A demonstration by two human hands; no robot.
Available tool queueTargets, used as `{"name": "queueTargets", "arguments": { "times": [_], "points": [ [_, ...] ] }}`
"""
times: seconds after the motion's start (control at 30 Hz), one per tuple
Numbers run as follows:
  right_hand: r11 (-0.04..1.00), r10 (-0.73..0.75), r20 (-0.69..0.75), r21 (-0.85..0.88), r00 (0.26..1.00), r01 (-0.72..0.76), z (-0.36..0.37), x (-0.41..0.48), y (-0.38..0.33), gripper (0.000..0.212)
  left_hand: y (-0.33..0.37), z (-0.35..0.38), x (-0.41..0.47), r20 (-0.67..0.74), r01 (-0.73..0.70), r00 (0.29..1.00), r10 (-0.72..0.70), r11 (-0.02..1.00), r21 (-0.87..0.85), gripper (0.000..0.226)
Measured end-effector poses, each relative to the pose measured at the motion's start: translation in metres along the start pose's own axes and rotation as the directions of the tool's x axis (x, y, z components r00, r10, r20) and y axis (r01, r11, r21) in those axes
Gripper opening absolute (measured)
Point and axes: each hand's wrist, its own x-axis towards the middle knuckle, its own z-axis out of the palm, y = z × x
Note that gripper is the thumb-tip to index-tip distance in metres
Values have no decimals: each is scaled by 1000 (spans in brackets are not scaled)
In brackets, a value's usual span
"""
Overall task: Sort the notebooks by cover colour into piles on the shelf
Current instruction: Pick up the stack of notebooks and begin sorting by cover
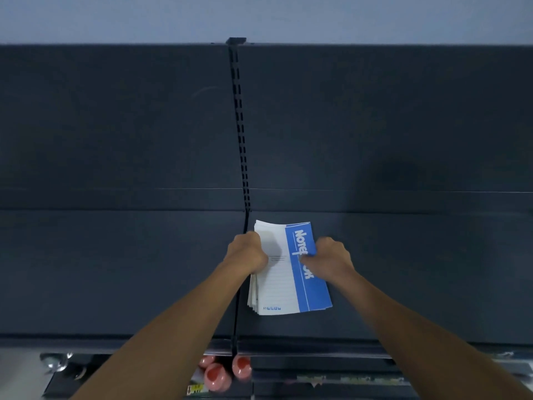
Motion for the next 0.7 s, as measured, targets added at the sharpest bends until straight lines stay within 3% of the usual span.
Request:
{"name": "queueTargets", "arguments": {
  "times": [0.17,0.33,0.53,0.7],
  "points": [
    [990,-31,19,-135,999,33,-3,-3,-1,22,4,5,-7,-65,45,997,-45,999,-6,40],
    [948,-128,-66,-300,990,103,-13,-11,-9,23,1,0,-19,-195,84,978,-70,994,64,42],
    [903,-324,-6,-300,946,308,-19,-23,-50,22,-18,-30,-42,-231,74,971,-68,997,17,21],
    [800,-534,57,-290,844,525,4,-44,-106,28,-61,-68,-67,-283,52,957,-56,998,-23,21]
  ]
}}
